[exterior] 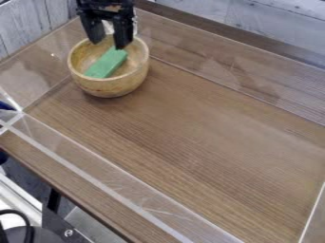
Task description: Put the green block in the brown bowl
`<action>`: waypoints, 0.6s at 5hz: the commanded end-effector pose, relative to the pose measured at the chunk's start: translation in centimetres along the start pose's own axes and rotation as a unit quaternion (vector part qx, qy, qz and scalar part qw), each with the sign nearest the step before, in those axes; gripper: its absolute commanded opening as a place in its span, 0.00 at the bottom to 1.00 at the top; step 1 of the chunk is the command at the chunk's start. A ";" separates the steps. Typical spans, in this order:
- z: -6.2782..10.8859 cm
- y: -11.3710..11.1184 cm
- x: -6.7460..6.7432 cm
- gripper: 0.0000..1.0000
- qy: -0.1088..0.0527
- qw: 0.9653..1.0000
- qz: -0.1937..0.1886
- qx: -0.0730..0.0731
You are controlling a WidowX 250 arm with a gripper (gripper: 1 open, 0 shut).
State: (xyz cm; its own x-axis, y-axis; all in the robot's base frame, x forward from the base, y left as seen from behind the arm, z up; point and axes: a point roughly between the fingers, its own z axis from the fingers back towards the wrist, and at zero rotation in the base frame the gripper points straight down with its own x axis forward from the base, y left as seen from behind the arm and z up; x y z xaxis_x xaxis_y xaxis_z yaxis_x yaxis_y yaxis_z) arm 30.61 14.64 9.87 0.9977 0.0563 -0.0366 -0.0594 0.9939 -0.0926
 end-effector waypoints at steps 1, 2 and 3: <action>3.9 -0.8 0.1 1.00 -0.052 0.998 -0.010 0.019; 6.0 -1.5 -0.1 1.00 -0.072 0.997 -0.018 0.022; 6.9 -2.0 -0.2 1.00 -0.082 0.996 -0.024 0.022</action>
State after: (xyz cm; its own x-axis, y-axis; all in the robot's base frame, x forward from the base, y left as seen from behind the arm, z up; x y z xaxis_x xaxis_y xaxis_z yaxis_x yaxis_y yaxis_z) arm 30.27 13.14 13.74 0.9989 0.0306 0.0350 -0.0274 0.9956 -0.0893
